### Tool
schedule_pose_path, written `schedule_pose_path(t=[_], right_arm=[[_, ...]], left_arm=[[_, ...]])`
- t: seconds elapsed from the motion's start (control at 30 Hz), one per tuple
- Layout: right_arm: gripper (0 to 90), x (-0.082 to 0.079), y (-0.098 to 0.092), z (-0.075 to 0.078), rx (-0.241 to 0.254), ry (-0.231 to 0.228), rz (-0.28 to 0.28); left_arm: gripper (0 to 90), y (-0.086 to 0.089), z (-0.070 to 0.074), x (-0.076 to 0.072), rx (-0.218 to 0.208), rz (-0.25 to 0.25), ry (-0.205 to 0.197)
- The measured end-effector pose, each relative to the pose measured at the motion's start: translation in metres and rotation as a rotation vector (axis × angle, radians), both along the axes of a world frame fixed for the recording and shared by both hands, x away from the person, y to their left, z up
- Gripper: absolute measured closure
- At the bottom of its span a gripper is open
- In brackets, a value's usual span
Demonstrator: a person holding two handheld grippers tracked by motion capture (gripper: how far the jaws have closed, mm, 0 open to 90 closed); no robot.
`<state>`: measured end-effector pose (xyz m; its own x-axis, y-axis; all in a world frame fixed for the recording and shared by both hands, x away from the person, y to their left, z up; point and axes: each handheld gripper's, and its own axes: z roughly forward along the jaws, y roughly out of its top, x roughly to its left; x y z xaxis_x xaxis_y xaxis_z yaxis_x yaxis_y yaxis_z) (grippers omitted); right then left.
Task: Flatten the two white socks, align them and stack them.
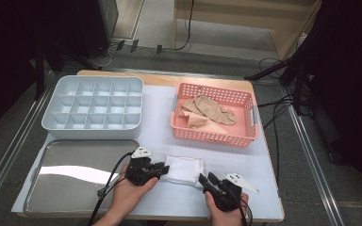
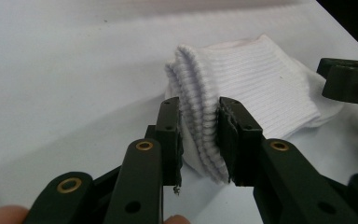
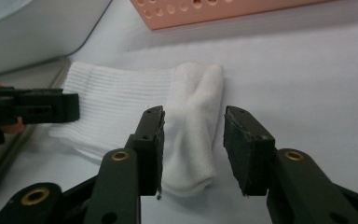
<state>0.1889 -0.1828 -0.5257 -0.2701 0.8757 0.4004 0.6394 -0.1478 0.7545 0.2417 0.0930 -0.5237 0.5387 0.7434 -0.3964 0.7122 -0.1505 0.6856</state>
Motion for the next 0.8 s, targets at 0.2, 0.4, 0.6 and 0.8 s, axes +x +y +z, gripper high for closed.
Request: schedule_pose_path(t=[0.2, 0.4, 0.6, 0.8], right_arm=[[79.8, 0.001, 0.007, -0.011, 0.003, 0.062, -0.008], [82.6, 0.004, 0.003, -0.01, 0.013, 0.052, -0.017], [82.4, -0.005, 0.022, 0.013, -0.133, -0.114, 0.026], [82.0, -0.013, 0.048, 0.026, -0.237, -0.211, 0.102]], left_arm=[[70.4, 0.001, 0.0, 0.0, 0.003, 0.002, 0.004], [73.2, -0.003, 0.0, -0.001, -0.009, 0.005, 0.013], [74.5, -0.001, 0.002, -0.001, 0.0, 0.009, 0.015], [75.0, -0.002, 0.001, -0.002, -0.004, 0.014, 0.012]])
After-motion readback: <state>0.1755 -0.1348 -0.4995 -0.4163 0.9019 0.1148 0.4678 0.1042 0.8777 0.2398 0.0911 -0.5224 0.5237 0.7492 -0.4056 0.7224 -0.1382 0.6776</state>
